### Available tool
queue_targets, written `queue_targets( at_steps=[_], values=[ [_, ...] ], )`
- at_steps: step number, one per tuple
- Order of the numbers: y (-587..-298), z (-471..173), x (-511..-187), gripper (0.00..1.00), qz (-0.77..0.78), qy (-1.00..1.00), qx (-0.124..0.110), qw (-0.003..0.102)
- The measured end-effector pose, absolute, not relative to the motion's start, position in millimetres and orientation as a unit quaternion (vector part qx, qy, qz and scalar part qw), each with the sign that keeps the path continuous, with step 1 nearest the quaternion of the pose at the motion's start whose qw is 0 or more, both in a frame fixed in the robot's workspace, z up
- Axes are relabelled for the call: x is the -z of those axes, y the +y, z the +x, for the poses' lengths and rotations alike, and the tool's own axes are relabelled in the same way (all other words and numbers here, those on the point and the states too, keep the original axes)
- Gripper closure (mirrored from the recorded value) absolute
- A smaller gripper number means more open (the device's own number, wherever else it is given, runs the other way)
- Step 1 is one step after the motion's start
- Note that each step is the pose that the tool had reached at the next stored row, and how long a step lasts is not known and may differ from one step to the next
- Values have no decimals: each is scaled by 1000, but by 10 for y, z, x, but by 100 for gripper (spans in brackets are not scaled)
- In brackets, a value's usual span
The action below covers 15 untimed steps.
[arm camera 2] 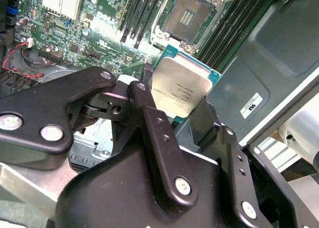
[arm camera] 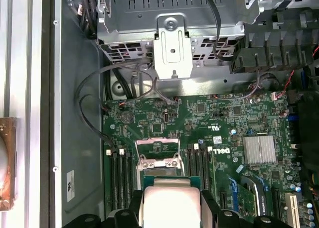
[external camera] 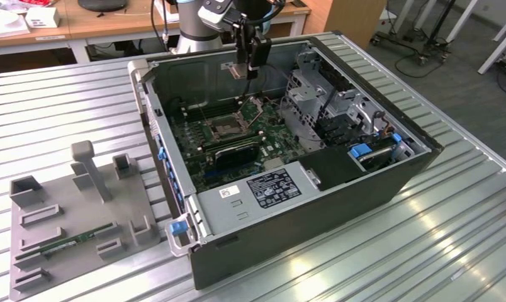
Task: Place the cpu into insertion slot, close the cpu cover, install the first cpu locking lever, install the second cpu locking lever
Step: 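Place the cpu into insertion slot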
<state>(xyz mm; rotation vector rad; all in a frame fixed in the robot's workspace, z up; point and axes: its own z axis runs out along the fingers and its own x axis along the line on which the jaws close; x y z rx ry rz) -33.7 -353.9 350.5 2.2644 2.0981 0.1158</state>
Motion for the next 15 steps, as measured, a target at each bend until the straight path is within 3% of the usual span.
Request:
queue_targets(
  at_steps=[15],
  values=[
    [-3539, -337, -3505, 46, 736, 675, -37, 26]
  ],
)
